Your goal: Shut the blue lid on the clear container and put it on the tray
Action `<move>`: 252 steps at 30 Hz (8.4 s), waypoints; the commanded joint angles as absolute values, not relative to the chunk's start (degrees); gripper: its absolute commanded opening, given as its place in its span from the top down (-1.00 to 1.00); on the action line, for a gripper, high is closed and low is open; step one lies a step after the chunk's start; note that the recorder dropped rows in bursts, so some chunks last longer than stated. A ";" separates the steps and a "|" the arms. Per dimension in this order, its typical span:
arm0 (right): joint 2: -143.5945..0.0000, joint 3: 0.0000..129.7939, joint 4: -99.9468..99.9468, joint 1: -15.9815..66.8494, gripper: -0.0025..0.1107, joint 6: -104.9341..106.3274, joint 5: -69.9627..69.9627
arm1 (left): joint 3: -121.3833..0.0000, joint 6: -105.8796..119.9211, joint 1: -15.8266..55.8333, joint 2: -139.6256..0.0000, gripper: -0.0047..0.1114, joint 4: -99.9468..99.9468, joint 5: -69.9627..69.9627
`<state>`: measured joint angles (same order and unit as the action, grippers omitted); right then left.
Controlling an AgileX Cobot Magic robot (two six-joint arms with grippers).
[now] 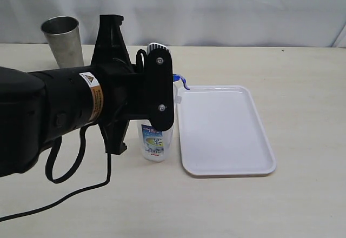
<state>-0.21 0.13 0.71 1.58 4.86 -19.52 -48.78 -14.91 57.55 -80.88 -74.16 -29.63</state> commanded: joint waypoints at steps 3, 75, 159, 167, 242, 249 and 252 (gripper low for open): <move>0.00 0.00 0.69 1.45 0.88 4.68 -19.55 | -48.65 -10.11 57.98 -80.99 0.92 -68.77 -29.40; 0.00 0.00 0.69 1.45 0.88 4.68 -19.55 | -48.65 5.91 57.98 -80.99 0.92 -48.56 -27.95; 0.00 0.00 2.98 1.45 0.88 7.27 -8.15 | -44.88 -24.43 -2.61 -105.92 0.92 -72.26 69.96; 0.00 0.00 -22.63 1.45 0.88 -5.59 9.74 | -44.88 -24.21 -2.48 -108.08 0.92 -73.14 69.96; -95.14 51.05 76.99 13.92 0.88 -63.41 30.69 | -44.75 -31.06 3.72 -106.37 0.92 -84.09 69.96; -95.14 51.92 76.82 14.17 0.88 -60.60 30.57 | -44.75 -31.29 3.72 -106.37 0.92 -84.57 69.96; -95.14 51.92 77.46 14.17 0.88 -62.09 31.52 | -44.75 -31.29 3.72 -106.37 0.92 -84.57 68.93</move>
<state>-95.25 51.67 76.68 13.97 -61.32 30.39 -44.49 -31.24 3.46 -106.92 -84.30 69.29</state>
